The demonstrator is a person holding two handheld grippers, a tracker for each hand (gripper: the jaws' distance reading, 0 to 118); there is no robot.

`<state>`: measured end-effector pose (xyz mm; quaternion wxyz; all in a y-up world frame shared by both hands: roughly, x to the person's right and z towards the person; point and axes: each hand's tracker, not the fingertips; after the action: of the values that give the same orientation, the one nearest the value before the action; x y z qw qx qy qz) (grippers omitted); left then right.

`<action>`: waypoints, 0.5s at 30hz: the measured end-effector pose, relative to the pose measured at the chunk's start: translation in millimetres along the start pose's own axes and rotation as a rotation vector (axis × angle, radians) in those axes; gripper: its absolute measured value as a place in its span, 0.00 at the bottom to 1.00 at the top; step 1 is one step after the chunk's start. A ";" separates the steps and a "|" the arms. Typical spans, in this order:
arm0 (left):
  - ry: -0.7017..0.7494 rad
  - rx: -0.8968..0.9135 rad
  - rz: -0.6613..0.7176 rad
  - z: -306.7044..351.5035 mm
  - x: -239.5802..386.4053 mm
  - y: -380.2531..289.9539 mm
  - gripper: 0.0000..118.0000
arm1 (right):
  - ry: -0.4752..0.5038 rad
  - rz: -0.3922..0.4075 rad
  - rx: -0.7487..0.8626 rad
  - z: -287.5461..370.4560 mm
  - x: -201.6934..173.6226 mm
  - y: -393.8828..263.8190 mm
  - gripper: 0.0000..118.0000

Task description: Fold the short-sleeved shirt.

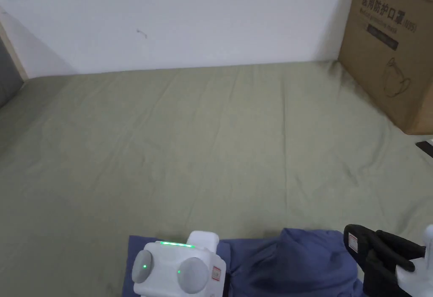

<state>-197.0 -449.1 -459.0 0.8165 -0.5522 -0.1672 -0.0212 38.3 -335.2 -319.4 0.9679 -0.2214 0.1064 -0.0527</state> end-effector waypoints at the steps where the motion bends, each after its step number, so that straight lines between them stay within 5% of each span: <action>1: 0.005 0.016 -0.031 3.9 6.9 -0.6 0.00 | -0.003 0.005 0.002 0.8 0.2 0.5 0.00; 3: -0.156 0.033 -0.048 15.1 11.6 0.0 0.00 | -0.004 0.003 0.004 2.9 1.4 1.7 0.00; 5: -0.569 -0.021 0.048 31.6 0.4 2.3 0.00 | 0.000 -0.010 0.009 4.3 1.8 2.9 0.00; 7: -0.770 0.010 0.151 44.5 -11.3 1.7 0.00 | 0.003 -0.017 0.010 4.4 1.6 4.2 0.00; 15: -0.468 0.201 0.255 101.6 -140.8 -5.9 0.06 | 0.013 0.004 -0.003 2.1 -2.9 3.1 0.00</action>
<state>-356.5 -380.2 -461.5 0.8024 -0.4749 -0.2816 0.2264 36.1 -331.1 -318.3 0.9670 -0.2224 0.1130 -0.0521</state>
